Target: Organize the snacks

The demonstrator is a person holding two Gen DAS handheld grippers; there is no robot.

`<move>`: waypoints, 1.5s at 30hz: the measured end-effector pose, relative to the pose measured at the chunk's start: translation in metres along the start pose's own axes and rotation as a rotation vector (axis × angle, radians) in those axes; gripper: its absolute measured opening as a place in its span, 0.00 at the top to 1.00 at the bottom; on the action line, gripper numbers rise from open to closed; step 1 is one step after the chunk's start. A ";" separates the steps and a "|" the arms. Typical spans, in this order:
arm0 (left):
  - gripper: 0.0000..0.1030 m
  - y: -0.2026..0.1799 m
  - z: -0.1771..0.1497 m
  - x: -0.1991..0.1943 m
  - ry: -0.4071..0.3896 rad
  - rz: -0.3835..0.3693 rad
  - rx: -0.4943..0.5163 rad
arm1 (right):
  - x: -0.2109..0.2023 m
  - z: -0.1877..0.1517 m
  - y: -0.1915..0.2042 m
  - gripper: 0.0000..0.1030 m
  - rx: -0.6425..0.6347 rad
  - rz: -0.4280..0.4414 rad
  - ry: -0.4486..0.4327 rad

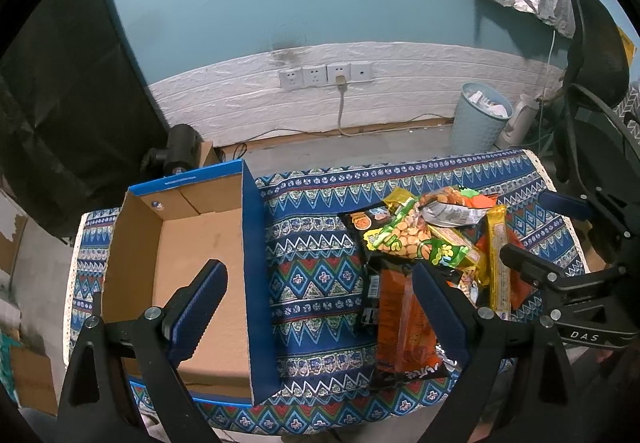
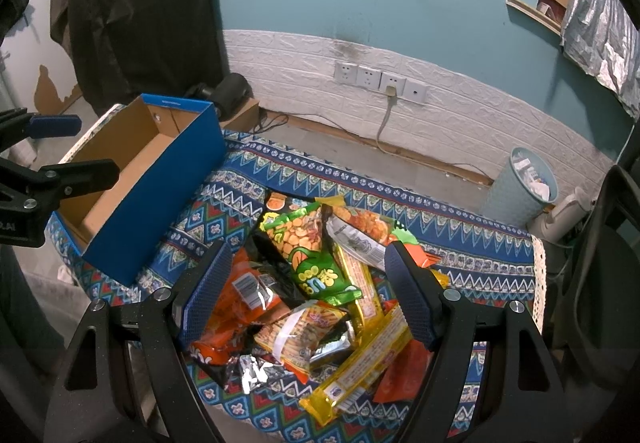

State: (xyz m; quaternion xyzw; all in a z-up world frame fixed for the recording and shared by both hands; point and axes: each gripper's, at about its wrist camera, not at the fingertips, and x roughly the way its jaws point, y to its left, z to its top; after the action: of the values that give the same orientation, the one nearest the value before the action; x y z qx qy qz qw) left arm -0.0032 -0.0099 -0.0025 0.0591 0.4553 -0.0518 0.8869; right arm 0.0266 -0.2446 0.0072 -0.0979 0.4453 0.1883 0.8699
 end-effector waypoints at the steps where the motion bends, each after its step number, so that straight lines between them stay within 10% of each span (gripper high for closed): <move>1: 0.08 0.000 0.000 0.000 0.000 -0.002 -0.001 | 0.000 0.000 -0.001 0.25 0.000 0.000 0.001; 28: 0.08 -0.011 -0.003 0.009 0.020 -0.012 0.018 | 0.002 -0.002 -0.007 0.25 0.003 -0.011 0.017; 45: 0.08 -0.046 -0.033 0.086 0.265 -0.126 0.076 | 0.039 -0.029 -0.054 0.25 0.112 -0.117 0.164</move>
State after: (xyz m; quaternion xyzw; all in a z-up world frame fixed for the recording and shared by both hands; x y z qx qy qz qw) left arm 0.0138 -0.0538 -0.0938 0.0701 0.5688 -0.1162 0.8112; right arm 0.0480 -0.2944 -0.0412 -0.0898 0.5184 0.1035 0.8441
